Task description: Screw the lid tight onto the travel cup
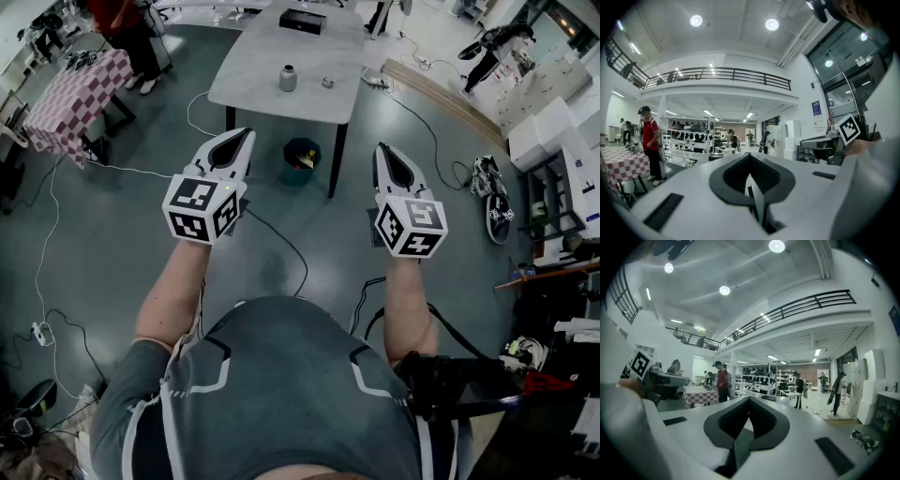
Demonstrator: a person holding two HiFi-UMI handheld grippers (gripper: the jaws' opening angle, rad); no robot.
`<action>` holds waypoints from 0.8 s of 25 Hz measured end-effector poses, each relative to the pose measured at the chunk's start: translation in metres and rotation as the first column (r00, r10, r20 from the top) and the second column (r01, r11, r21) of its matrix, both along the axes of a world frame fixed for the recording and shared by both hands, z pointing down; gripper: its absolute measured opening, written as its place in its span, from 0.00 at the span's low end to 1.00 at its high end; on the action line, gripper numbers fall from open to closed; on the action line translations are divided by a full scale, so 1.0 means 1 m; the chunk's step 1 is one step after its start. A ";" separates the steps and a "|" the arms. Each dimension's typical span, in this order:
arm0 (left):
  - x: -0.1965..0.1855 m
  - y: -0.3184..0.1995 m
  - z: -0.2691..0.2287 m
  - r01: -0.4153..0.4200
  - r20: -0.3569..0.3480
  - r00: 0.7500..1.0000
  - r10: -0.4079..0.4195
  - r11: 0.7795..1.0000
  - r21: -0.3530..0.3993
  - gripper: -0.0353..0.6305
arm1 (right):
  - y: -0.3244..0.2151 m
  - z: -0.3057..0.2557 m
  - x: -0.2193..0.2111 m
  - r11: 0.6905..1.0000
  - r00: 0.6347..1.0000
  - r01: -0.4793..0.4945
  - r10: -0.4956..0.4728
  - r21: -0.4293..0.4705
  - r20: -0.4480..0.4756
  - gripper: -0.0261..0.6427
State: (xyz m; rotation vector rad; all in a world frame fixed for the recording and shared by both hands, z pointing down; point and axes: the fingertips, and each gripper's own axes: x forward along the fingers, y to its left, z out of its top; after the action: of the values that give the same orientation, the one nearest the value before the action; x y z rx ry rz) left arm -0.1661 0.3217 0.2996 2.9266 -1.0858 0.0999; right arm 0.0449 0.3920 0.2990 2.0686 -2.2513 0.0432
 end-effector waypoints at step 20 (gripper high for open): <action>0.054 0.014 0.010 0.056 0.064 0.996 -0.058 0.998 0.041 0.07 | 0.016 0.010 0.052 0.999 0.999 0.048 -0.049 0.023 0.021 0.08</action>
State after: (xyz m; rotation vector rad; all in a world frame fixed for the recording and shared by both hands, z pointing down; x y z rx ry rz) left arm -0.1116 0.3359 0.3096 2.9434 -1.1926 0.1768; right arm 0.0972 0.4081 0.3094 2.0329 -2.3243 0.0373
